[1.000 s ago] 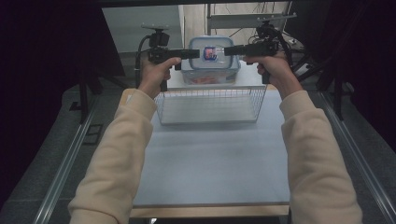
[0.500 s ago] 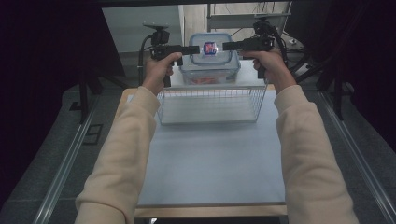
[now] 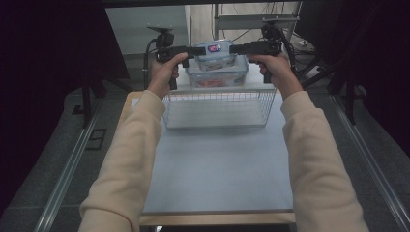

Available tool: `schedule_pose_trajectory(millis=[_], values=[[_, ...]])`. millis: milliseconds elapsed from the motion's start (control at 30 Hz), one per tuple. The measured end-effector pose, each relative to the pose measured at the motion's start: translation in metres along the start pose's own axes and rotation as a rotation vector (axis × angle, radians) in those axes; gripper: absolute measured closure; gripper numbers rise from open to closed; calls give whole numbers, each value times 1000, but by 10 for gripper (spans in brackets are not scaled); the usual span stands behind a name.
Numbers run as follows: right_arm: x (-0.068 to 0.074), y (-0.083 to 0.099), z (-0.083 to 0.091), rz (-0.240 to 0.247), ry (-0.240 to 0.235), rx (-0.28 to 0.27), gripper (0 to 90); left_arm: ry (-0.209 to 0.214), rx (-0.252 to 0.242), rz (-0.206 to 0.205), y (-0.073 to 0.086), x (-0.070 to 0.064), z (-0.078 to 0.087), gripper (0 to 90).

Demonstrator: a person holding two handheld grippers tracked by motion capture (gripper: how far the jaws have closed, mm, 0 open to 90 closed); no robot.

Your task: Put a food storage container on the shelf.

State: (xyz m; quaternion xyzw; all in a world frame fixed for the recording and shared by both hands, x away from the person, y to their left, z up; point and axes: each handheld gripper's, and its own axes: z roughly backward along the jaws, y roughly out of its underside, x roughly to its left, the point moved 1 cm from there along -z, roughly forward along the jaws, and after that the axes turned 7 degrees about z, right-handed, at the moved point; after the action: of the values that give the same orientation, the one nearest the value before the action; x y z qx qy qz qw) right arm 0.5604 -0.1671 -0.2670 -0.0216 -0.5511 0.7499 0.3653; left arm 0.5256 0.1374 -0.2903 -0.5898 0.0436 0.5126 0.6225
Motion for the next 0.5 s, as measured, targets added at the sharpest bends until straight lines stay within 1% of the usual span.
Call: schedule_pose_trajectory(millis=[33,67,100,133,167,200,233,267,300,333,367,400,433,467,500], values=[[-1,2,4,2,3,-19,392,-1,-16,-11,2,0,5,273],[-1,2,4,2,3,-19,392,-1,-16,-11,2,0,5,271],[-2,5,10,3,7,-34,383,-6,-30,-18,5,-1,12,267],[-2,5,10,3,7,-34,383,-6,-30,-18,5,-1,12,272],[-3,6,13,-1,1,-39,382,-6,-32,-24,7,-2,16,272],[-3,8,16,-1,0,-45,382,-14,-39,-34,9,-4,20,278],[-2,11,22,-1,-4,-60,374,-20,-48,-44,12,-5,25,329],[-2,11,22,-1,-4,-60,374,-19,-56,-48,16,-7,30,329],[-1,15,27,-7,-9,-71,370,-20,-64,-76,25,-9,38,417],[-1,15,27,-7,-9,-71,370,-20,-64,-76,25,-9,38,491],[0,19,31,-6,-4,-68,363,-21,-61,-93,29,-10,40,562],[0,19,31,-6,-4,-68,363,-6,-49,-103,33,-11,41,562],[1,23,34,-3,4,-61,361,15,-21,-125,39,-13,39,717],[1,23,34,-3,4,-61,361,15,-21,-125,39,-13,39,776],[2,25,36,-3,3,-57,360,16,-7,-135,42,-15,37,776]])
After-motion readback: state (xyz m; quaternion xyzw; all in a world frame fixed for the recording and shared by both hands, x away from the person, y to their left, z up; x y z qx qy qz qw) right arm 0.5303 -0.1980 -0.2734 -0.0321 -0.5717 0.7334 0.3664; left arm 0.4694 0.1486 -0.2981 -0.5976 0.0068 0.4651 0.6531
